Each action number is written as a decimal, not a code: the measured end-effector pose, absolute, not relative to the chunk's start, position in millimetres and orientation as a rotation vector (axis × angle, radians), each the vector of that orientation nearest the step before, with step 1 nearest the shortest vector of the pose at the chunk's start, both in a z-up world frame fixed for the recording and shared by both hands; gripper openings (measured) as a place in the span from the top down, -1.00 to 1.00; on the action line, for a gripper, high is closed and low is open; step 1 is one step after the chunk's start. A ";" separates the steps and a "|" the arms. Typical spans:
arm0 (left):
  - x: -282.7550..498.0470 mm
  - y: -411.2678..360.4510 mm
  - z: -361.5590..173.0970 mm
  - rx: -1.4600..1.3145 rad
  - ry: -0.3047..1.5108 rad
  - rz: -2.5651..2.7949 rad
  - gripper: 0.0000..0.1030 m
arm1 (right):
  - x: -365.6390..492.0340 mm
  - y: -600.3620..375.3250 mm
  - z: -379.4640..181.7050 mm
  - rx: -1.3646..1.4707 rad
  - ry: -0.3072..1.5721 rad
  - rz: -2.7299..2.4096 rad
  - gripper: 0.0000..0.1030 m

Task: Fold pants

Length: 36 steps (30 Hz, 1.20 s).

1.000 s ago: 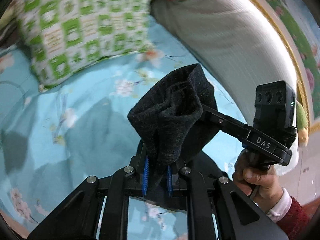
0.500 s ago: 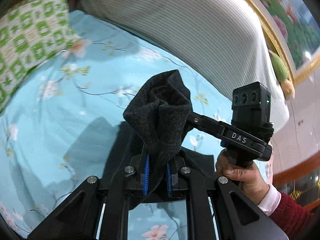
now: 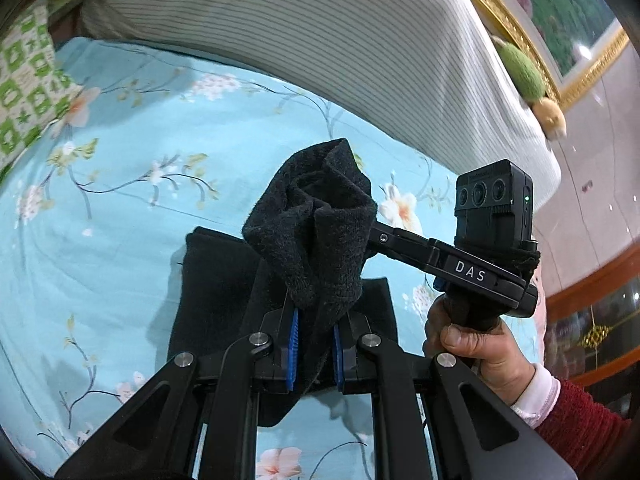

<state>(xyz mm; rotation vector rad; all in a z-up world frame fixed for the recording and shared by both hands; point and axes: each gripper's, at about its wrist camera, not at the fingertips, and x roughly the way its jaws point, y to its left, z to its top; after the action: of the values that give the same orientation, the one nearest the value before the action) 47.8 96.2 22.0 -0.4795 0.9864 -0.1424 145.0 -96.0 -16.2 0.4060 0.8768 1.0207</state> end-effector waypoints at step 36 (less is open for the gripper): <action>47.0 -62.9 -30.9 0.055 1.001 -0.220 0.02 | 117.8 -209.9 -61.0 0.517 0.820 0.810 0.34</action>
<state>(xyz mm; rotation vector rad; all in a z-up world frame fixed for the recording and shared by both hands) 47.0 -62.9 -30.9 0.0550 1.0013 -0.2204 117.8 -209.9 -61.0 0.5170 0.8204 0.8103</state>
